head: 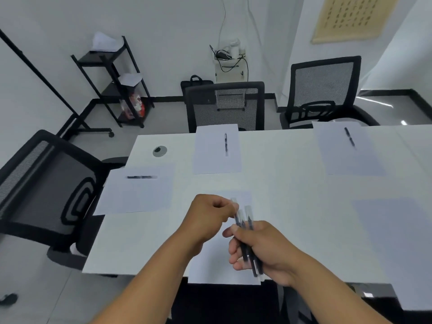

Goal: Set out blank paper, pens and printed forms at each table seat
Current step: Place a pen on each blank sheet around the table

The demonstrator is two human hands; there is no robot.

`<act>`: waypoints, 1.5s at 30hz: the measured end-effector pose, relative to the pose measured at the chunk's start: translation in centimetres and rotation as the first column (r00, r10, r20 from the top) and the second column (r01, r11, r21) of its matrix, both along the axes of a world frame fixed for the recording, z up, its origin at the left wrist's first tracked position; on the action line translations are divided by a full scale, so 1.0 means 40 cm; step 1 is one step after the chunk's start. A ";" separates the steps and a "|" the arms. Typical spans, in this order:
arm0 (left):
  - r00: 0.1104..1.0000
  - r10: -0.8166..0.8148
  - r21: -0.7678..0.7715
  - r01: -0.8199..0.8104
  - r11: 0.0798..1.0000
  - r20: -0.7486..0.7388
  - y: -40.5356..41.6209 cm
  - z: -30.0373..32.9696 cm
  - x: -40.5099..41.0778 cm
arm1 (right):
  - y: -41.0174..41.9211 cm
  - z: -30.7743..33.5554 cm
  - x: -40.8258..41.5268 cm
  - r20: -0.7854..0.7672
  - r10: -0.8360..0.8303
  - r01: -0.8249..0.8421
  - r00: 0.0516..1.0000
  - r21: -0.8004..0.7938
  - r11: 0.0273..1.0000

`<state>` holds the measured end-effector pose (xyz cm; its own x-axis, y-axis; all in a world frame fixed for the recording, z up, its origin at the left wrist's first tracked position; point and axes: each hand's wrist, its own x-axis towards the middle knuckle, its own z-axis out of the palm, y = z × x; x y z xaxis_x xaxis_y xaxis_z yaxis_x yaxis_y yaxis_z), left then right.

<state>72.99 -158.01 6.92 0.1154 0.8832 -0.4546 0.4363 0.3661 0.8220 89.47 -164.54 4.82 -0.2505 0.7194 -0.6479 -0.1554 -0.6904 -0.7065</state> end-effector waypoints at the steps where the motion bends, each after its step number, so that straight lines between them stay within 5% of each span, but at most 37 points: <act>1: 1.000 -0.007 -0.019 0.007 1.000 0.006 0.015 -0.025 0.000 | 0.006 -0.021 -0.002 -0.006 -0.025 0.025 1.000 -0.022 0.999; 10: 0.974 -0.073 -0.108 0.051 0.993 -0.213 0.112 -0.287 -0.030 | 0.024 -0.211 0.031 0.108 -0.242 0.258 0.964 -0.171 0.951; 19: 0.891 -0.085 -0.118 0.036 0.992 -0.446 0.153 -0.404 -0.008 | 0.017 -0.272 0.077 0.145 -0.287 0.313 0.947 -0.220 0.924; 45: 0.856 -0.075 -0.106 0.023 0.994 -0.512 0.128 -0.434 -0.006 | -0.027 -0.264 0.116 0.115 -0.334 0.351 0.936 -0.202 0.914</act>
<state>72.77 -152.89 -10.43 -0.1154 0.8333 -0.5407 0.8067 0.3962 0.4385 94.13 -165.63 -5.75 0.0429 0.5926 -0.8043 -0.3610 -0.7415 -0.5656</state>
